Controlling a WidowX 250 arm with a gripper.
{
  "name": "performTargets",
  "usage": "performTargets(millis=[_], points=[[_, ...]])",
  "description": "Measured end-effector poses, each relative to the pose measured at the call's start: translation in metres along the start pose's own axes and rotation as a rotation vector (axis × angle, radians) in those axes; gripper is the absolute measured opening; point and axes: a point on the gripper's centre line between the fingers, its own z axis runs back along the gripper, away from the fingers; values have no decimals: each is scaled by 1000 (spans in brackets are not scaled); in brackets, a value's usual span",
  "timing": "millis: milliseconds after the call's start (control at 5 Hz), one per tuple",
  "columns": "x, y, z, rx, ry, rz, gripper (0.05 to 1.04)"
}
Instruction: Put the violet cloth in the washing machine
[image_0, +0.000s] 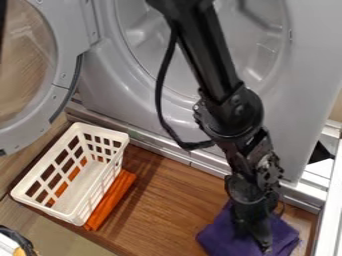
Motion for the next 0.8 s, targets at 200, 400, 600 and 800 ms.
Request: performTargets(millis=[200, 400, 600, 800], points=[[4, 3, 13, 15, -16, -10, 56], [6, 13, 43, 50, -44, -4, 55], [3, 26, 77, 96, -65, 18, 55], [-3, 39, 106, 130, -81, 54, 55]])
